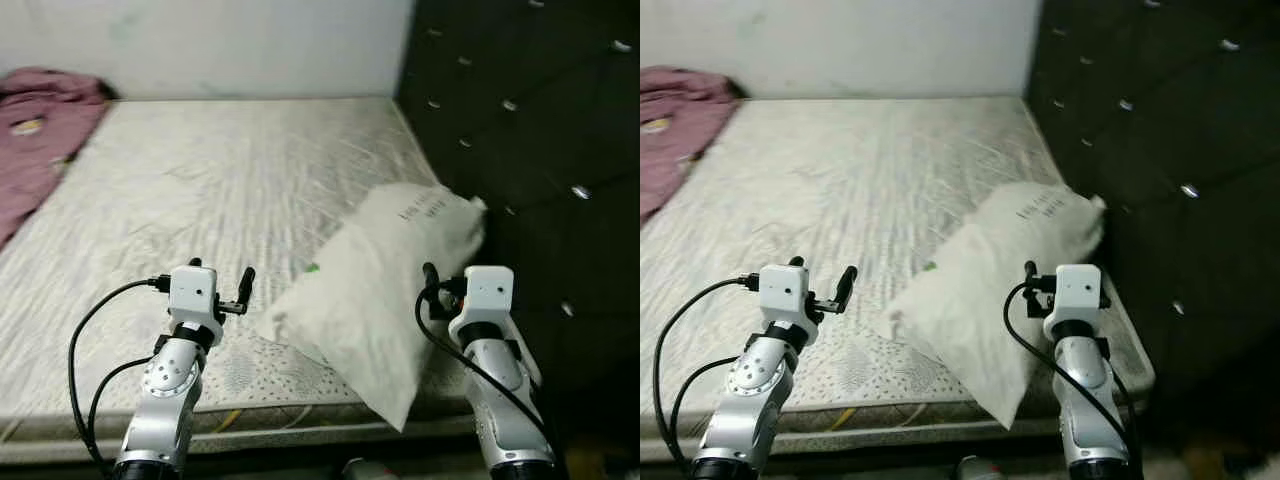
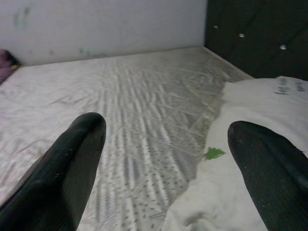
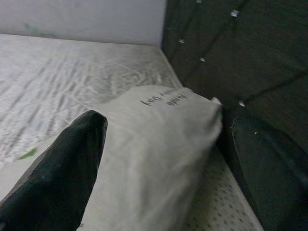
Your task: Clean up the room
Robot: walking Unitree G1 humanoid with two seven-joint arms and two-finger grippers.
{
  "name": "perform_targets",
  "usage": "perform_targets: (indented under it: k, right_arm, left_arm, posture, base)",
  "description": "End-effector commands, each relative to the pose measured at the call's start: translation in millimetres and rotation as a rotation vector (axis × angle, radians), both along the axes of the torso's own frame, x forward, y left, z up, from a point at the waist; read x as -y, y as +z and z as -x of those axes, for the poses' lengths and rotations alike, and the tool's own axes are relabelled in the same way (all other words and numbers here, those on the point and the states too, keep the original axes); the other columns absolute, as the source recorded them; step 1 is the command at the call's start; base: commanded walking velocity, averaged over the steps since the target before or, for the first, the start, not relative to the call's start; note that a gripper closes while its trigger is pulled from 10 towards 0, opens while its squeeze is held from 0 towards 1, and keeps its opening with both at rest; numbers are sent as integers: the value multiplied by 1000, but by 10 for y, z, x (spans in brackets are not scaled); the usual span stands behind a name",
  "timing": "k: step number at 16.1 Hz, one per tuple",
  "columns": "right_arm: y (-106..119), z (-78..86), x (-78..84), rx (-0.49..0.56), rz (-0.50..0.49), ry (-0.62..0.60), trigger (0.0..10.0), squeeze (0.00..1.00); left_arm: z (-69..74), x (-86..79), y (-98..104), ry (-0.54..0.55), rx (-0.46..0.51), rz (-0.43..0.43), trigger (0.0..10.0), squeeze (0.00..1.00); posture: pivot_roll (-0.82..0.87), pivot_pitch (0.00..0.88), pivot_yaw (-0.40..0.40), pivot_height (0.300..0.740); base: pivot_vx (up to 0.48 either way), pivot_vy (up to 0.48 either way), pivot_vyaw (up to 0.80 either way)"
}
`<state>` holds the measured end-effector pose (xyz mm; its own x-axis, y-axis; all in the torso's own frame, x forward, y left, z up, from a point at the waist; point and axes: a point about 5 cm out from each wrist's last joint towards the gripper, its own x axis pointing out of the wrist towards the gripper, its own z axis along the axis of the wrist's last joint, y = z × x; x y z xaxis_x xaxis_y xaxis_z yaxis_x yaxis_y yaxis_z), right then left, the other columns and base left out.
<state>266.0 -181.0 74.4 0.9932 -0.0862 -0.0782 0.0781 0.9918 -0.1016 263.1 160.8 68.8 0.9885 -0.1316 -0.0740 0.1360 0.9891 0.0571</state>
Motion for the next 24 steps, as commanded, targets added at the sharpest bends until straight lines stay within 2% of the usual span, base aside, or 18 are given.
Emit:
perform_targets:
  k: [1,5,8,24]
  right_arm:
    - [44,-41,-36,20,-7,-1,10000,0]
    - [39,-46,-45,20,-8,-2,10000,0]
    - [39,-50,-45,21,-5,0,10000,0]
    - [28,-60,-56,18,-2,4,10000,0]
  left_arm:
    - [-20,-31,40,2,12,-15,10000,0]
    - [-26,-23,36,-3,9,-18,10000,0]
    - [-30,-16,36,-6,9,-18,10000,0]
    - [-37,-8,31,-13,3,-11,10000,0]
  posture:
    - [17,0,22,740]
    - [15,0,23,740]
    - [14,0,22,740]
    - [15,0,22,740]
  base:
    - [0,0,-800]
    - [0,0,-720]
    - [0,0,0]
    - [0,-300,0]
